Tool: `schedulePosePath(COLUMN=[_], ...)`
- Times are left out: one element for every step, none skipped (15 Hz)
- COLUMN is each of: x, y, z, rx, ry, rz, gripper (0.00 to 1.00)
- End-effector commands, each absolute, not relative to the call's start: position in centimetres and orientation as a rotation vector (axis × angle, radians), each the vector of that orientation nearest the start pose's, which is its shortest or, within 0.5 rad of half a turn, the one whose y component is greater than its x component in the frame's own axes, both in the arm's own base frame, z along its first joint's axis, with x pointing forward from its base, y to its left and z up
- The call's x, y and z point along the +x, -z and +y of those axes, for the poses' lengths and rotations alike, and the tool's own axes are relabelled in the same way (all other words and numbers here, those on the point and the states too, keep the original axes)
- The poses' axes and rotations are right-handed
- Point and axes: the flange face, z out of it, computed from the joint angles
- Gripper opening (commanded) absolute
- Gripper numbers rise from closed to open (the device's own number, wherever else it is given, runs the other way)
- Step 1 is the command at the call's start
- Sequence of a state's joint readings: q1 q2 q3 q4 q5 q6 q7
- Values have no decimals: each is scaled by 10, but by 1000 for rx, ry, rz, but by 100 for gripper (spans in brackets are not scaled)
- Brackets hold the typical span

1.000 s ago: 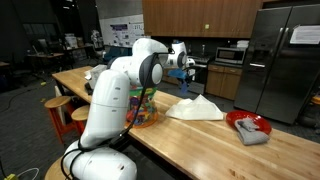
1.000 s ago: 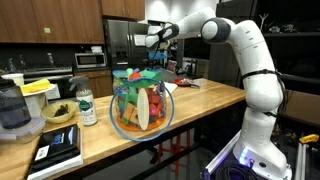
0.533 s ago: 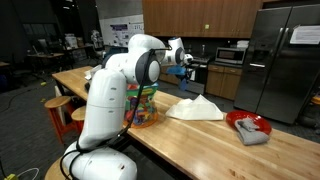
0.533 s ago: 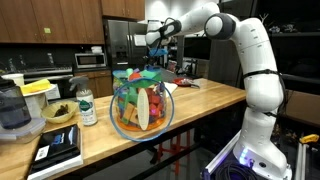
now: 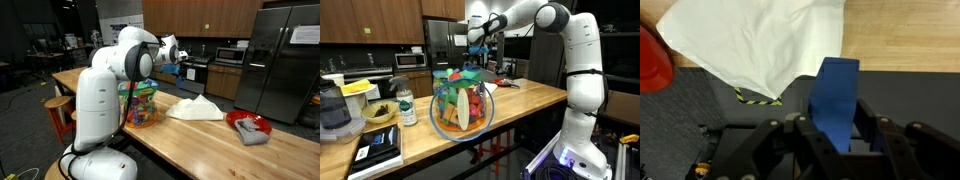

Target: Lift the blue plush block from the towel, put it in the bag and then move the bag to the left

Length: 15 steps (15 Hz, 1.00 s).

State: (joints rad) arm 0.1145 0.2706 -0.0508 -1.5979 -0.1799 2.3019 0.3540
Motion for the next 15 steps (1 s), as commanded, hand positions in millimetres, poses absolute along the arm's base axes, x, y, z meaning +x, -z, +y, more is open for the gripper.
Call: schedulePosePath(x=[649, 644, 639, 634, 628, 622, 615, 608, 602, 595, 588, 582, 576, 569, 564], y=[-535, -541, -548, -555, -563, -571, -580, -589, -597, -605, -612, -617, -621, -625, -628], z=[60, 65, 69, 73, 77, 81, 84, 88, 92, 97, 103, 109, 117, 124, 131], rx=[-3121, -3119, -3117, -3113, -3109, -3107, -3105, -3103, -3102, -3106, -3108, -3112, -3119, -3122, -3120], ry=[762, 772, 783, 794, 795, 795, 794, 785, 778, 768, 761, 751, 741, 734, 731], rz=[370, 388, 404, 414, 420, 424, 423, 421, 421, 417, 412, 408, 400, 388, 377], gripper=[20, 20, 20, 20, 20, 20, 20, 20, 20, 20, 20, 20, 20, 20, 20])
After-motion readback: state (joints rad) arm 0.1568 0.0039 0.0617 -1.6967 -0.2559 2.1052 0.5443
